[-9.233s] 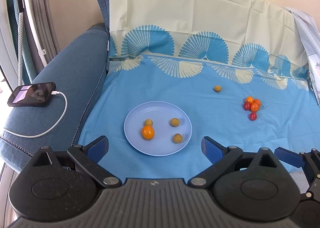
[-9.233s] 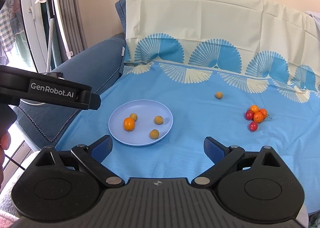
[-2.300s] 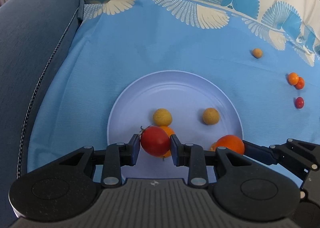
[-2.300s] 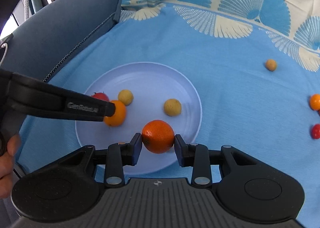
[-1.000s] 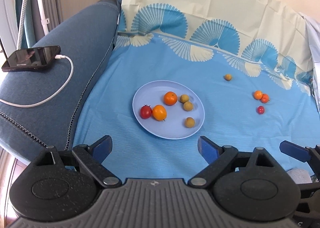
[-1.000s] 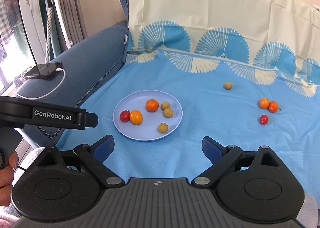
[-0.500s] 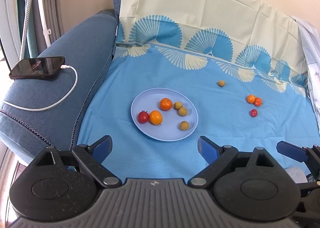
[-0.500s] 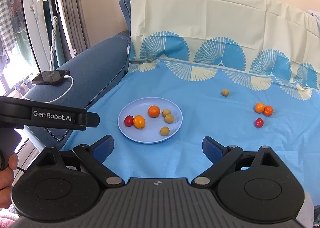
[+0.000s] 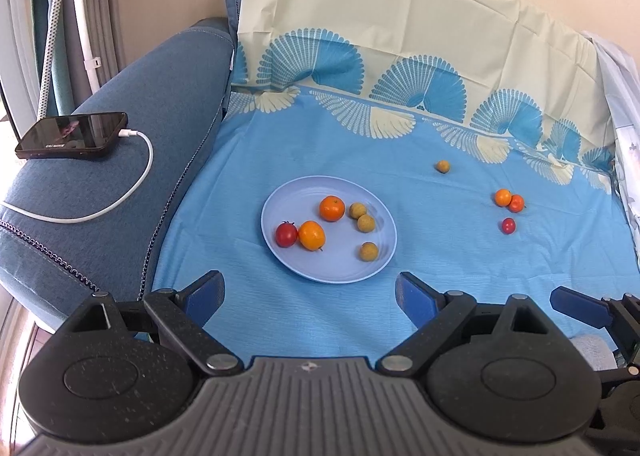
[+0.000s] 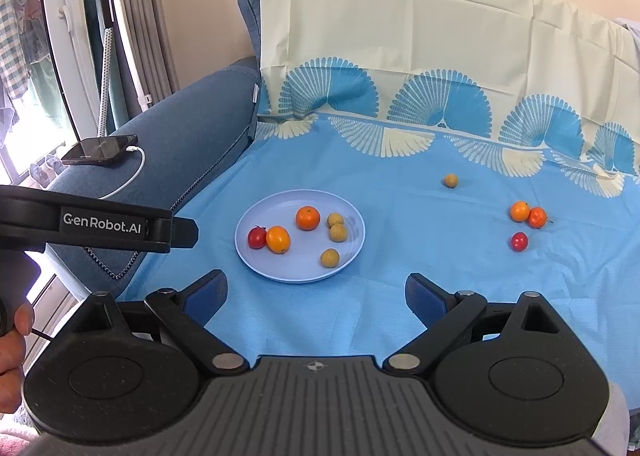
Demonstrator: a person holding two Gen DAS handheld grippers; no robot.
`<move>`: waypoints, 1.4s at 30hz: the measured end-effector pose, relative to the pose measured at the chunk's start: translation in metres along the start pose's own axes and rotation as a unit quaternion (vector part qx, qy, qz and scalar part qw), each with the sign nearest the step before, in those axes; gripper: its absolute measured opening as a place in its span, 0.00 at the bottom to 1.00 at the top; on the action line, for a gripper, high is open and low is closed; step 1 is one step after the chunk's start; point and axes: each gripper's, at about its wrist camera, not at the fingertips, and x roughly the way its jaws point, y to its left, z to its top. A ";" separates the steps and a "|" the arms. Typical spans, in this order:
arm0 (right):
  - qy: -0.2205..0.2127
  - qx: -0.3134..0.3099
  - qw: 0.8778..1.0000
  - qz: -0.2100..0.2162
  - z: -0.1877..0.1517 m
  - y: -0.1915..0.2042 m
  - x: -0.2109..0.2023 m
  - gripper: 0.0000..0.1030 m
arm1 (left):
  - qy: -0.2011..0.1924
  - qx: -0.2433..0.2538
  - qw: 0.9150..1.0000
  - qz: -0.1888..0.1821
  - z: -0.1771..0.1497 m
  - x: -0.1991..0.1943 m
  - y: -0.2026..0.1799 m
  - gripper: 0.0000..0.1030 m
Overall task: Organize fruits
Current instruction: 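Lift both grippers up and away from the plate, then move both grippers toward the remaining mandarins and red tomato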
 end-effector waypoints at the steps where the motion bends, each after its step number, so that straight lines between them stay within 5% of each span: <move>1: 0.001 0.001 1.000 -0.001 0.000 0.000 0.001 0.93 | 0.001 0.000 1.000 0.000 0.000 0.001 0.000 0.92; 42: 0.022 0.041 0.998 -0.036 0.011 -0.048 0.041 0.93 | 0.023 0.021 0.999 -0.013 0.034 0.049 -0.033 0.92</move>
